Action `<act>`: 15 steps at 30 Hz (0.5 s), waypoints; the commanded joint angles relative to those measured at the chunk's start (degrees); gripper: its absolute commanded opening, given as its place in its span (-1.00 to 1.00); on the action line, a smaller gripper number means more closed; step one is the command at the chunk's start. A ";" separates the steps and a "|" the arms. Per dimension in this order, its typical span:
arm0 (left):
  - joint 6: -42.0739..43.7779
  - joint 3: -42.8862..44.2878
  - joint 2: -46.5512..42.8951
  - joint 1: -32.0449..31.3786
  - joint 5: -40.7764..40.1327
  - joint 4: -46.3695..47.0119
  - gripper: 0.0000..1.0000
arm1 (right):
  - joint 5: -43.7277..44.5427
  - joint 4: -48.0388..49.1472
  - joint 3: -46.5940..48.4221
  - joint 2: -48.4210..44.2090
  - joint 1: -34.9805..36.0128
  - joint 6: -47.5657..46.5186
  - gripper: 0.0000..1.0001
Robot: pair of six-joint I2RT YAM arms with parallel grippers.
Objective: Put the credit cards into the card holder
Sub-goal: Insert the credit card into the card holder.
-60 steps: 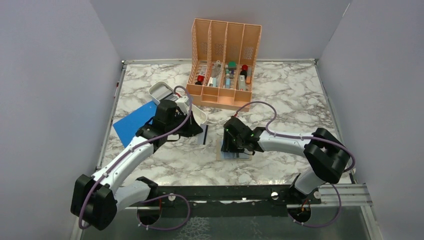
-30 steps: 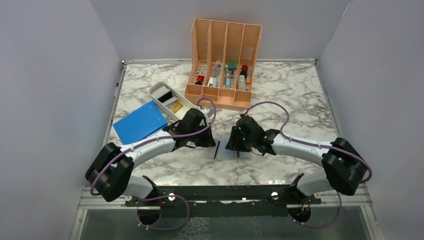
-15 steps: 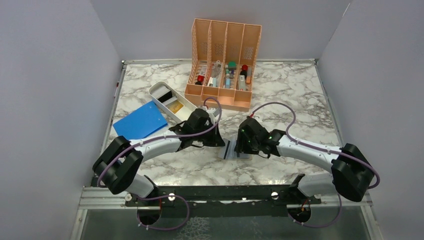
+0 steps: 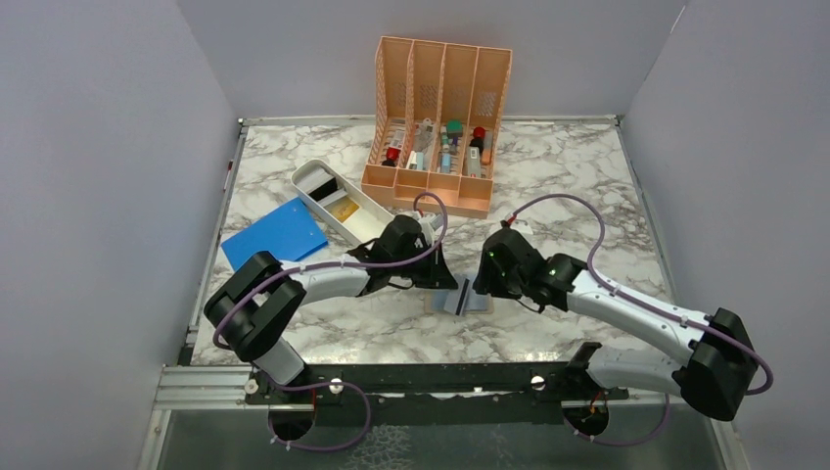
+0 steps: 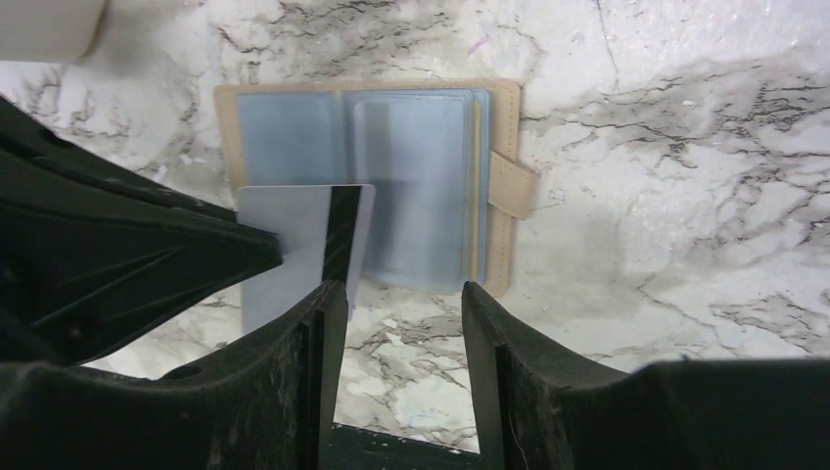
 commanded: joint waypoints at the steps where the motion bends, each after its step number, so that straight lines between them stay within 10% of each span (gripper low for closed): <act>1: -0.99 1.77 1.18 -0.45 1.75 3.99 -1.00 | -2.98 3.02 0.54 -1.49 -0.13 -0.95 -0.03; 15: -5.14 -3.05 -5.43 1.41 -11.79 0.59 -1.00 | -2.56 11.21 -2.26 7.08 -1.07 -2.86 -0.67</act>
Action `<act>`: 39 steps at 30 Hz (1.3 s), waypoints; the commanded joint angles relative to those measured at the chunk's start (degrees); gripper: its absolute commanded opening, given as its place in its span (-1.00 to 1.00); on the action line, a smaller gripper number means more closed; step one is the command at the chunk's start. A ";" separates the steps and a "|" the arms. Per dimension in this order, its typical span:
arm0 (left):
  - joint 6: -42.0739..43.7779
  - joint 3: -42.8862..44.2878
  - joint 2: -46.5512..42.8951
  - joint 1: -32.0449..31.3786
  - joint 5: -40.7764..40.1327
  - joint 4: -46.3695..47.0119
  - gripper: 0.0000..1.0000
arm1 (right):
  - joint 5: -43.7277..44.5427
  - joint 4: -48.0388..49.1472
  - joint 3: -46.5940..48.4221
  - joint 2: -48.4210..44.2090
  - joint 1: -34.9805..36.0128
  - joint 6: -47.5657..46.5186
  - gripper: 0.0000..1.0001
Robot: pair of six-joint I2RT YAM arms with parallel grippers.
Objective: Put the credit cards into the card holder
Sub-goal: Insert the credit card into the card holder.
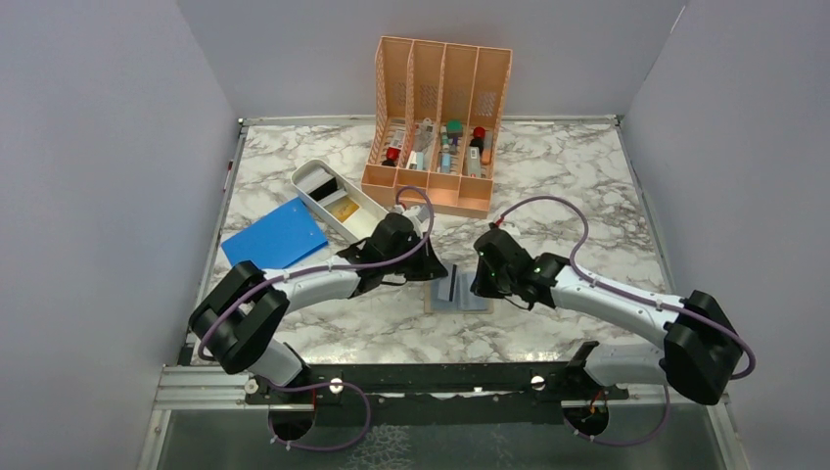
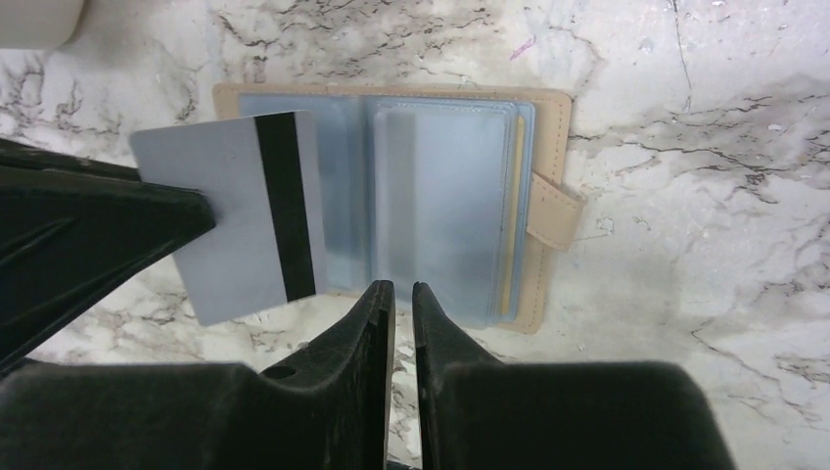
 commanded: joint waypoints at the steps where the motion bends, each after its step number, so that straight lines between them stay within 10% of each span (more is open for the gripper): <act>1: -4.50 -2.95 -0.98 0.89 -0.39 5.59 -1.00 | -0.11 5.03 -0.84 3.30 -1.23 -2.19 -0.69; 24: -9.21 -6.69 5.72 0.92 2.57 14.41 -1.00 | -0.12 10.20 -9.88 7.58 -4.29 -2.32 -0.72; 34: -6.94 -7.75 4.63 0.92 1.93 12.39 -0.55 | -0.15 8.98 -9.17 6.23 -4.29 -3.03 -0.72; 39: -5.91 -7.50 4.03 0.90 1.77 11.63 -0.81 | -0.49 8.82 -8.62 5.93 -4.29 -3.01 -0.72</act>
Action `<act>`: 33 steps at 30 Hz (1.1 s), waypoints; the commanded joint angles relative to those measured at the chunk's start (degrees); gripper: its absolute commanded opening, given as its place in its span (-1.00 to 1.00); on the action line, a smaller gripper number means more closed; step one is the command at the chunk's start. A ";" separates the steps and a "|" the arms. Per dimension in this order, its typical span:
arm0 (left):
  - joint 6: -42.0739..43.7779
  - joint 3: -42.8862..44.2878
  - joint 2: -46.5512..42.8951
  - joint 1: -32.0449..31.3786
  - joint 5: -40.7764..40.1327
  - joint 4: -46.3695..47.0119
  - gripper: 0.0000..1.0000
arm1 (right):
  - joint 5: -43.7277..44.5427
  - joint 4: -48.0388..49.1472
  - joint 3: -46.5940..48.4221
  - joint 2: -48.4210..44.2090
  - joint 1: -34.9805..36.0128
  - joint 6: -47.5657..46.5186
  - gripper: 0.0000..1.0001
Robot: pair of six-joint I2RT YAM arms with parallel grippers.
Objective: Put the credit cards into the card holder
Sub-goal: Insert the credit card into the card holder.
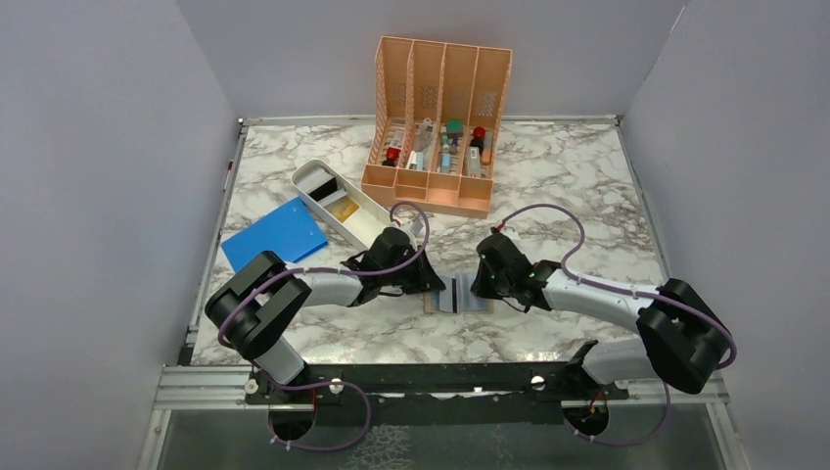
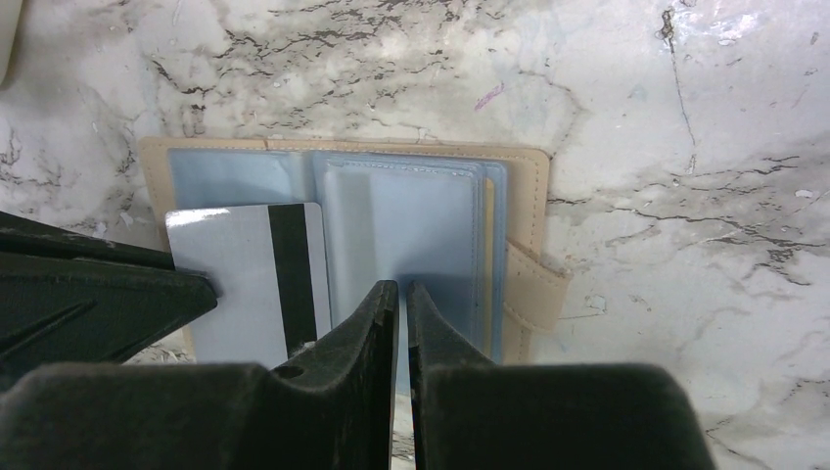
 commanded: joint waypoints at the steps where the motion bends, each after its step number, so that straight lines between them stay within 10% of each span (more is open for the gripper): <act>1: 2.00 0.03 -1.00 0.09 -0.33 -0.06 -0.93 | 0.68 -5.74 -1.34 0.13 -0.31 -1.07 -0.72; 33: 0.40 1.89 3.34 1.01 -1.09 -1.35 -1.00 | 5.55 -11.13 1.29 -1.26 -0.36 -2.22 -0.66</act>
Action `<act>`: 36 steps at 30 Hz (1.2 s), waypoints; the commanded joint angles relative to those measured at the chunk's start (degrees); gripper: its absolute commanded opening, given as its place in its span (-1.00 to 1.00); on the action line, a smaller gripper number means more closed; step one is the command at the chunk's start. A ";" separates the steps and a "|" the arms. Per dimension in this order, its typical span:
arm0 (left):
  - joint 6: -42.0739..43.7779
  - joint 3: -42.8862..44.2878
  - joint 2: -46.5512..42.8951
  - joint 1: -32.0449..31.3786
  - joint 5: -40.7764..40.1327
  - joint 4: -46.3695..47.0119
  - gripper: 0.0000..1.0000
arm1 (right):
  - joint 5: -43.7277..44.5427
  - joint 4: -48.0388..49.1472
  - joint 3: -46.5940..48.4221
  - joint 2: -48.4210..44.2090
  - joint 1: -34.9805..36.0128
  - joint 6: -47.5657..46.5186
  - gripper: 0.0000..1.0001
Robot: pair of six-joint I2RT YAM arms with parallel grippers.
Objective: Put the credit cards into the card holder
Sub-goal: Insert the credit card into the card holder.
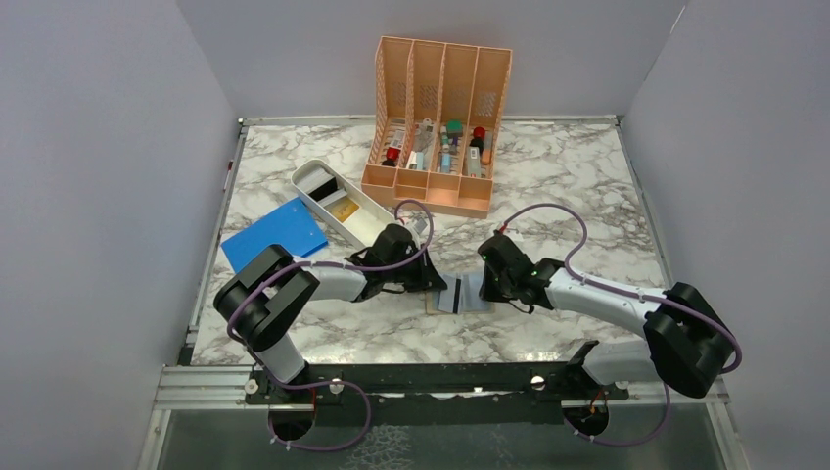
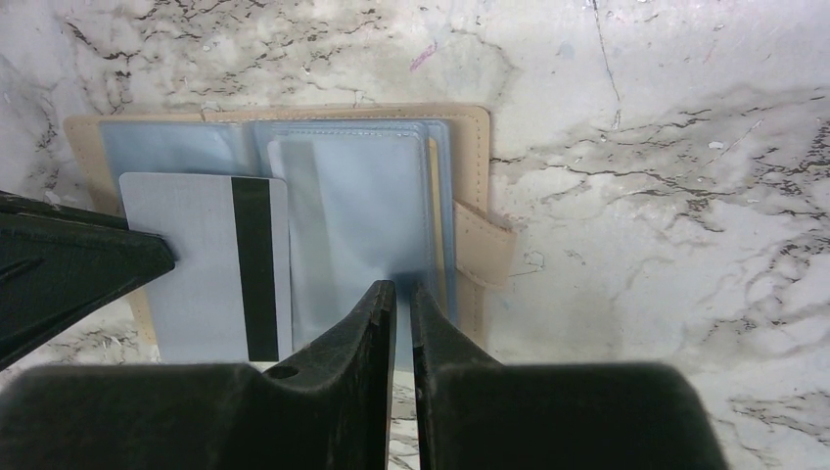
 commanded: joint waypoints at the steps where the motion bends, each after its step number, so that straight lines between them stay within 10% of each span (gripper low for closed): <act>1: -1.30 -0.17 -0.26 0.21 -4.59 -2.32 -1.00 | 4.00 -3.16 -0.11 0.08 -0.31 -0.66 -0.66; 36: -5.28 0.56 0.09 -0.09 -3.32 2.42 -1.00 | -4.28 -0.54 -1.02 0.98 -6.54 -5.64 -0.26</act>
